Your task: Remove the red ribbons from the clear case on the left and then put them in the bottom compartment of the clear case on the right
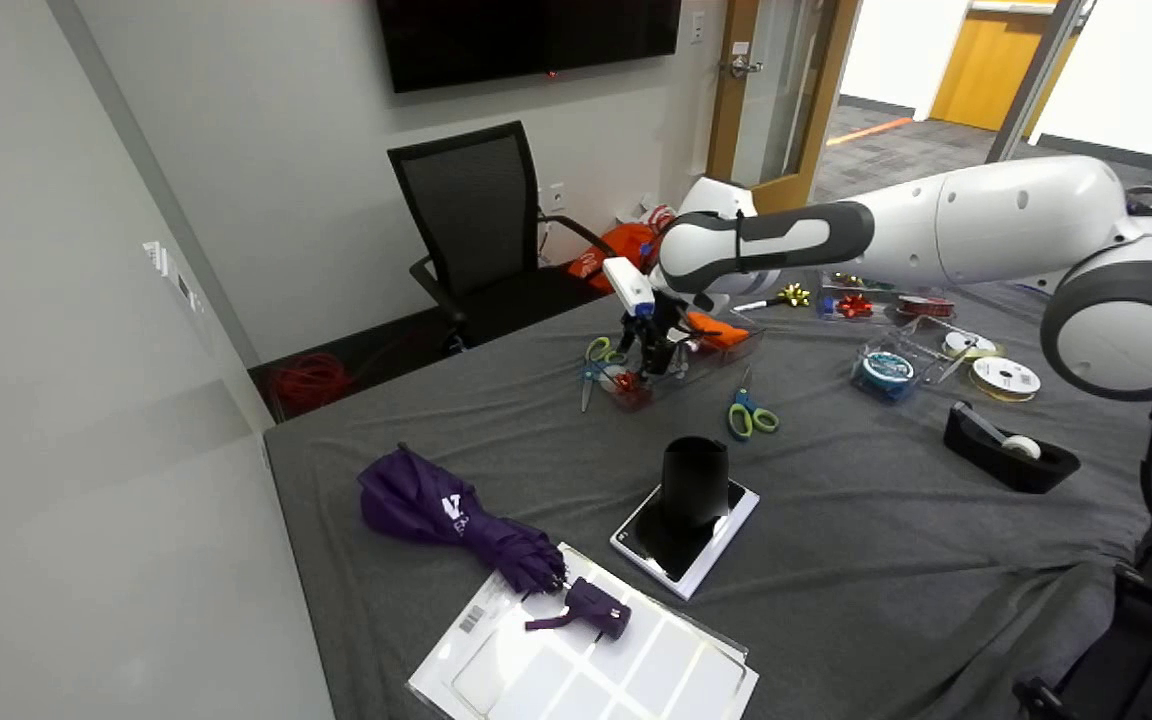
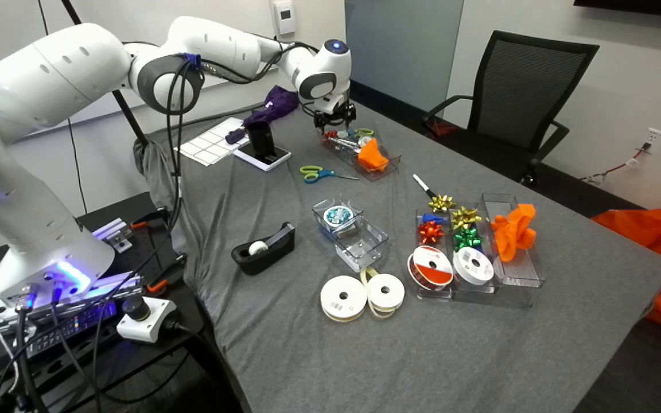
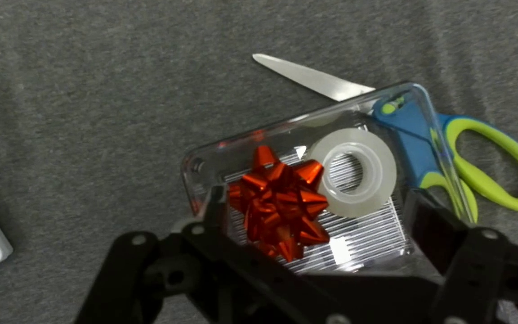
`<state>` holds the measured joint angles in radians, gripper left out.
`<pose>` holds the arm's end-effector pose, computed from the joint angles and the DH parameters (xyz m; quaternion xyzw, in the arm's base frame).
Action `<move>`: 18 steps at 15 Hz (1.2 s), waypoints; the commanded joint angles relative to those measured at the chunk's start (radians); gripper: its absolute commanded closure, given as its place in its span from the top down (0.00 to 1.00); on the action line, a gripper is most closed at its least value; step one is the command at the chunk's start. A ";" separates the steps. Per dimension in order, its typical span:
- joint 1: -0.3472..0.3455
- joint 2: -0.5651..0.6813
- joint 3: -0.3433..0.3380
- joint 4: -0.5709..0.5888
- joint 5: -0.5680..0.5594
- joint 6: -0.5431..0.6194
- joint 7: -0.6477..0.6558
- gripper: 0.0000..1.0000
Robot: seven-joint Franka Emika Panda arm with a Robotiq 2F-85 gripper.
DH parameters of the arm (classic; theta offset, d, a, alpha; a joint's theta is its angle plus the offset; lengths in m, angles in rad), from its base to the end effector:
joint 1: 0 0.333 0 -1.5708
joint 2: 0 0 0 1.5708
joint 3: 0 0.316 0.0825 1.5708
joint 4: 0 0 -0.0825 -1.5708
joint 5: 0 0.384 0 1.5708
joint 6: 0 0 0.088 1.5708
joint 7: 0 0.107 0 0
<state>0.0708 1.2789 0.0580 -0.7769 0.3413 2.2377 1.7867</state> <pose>0.8065 0.0908 0.1523 -0.5738 0.7964 0.0851 0.1707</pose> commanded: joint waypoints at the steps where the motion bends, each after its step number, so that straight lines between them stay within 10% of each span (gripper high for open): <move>1: -0.011 0.048 0.014 0.068 -0.009 -0.007 0.009 1.00; 4: -0.010 0.072 0.011 0.089 -0.013 -0.018 0.016 1.00; 5: -0.010 0.079 0.012 0.095 -0.015 -0.021 0.013 0.75; 18: -0.012 0.062 0.019 0.091 0.008 -0.047 -0.023 0.00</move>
<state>0.0676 1.3483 0.0587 -0.6922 0.3412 2.2260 1.7885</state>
